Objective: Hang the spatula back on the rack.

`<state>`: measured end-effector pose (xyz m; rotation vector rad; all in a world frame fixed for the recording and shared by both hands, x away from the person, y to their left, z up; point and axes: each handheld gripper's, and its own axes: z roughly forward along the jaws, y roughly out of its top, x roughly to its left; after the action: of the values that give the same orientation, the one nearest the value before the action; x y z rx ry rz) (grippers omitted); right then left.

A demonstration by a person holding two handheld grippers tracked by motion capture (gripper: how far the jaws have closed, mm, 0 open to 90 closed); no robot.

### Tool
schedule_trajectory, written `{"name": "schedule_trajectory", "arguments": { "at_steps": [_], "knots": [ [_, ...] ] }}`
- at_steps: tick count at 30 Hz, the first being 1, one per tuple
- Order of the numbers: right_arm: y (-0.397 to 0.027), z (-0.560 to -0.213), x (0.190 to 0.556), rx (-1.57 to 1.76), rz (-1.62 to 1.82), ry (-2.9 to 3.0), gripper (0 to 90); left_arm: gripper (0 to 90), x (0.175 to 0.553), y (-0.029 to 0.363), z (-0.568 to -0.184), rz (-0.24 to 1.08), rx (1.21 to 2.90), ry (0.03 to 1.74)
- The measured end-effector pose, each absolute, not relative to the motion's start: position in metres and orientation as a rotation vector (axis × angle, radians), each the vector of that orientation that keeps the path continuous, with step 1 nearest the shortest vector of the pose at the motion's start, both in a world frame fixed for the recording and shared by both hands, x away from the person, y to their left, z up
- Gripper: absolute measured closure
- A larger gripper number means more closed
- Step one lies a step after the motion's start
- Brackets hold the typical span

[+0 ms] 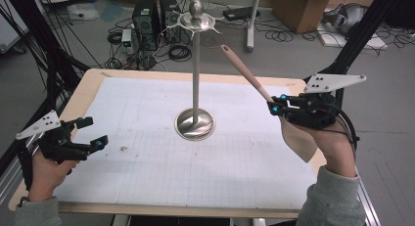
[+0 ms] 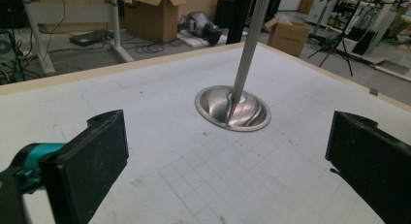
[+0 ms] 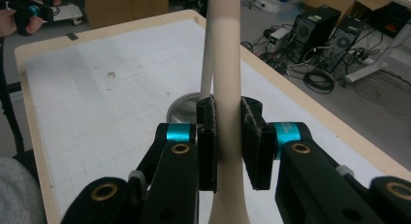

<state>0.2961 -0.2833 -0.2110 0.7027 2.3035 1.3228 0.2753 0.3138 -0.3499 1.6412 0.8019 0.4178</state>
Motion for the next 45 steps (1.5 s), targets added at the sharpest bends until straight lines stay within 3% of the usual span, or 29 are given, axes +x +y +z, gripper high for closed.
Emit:
{"name": "schedule_trajectory", "arguments": {
  "at_steps": [23,45],
  "knots": [
    [-0.282,-0.191,0.305,0.688,1.345,2.291,78.6,2.0,0.276,0.314,-0.356,0.401,1.654,0.820],
    [-0.283,-0.193,0.320,0.703,1.418,2.288,78.6,2.1,0.276,0.312,-0.358,0.404,1.670,0.827]
  ]
}}
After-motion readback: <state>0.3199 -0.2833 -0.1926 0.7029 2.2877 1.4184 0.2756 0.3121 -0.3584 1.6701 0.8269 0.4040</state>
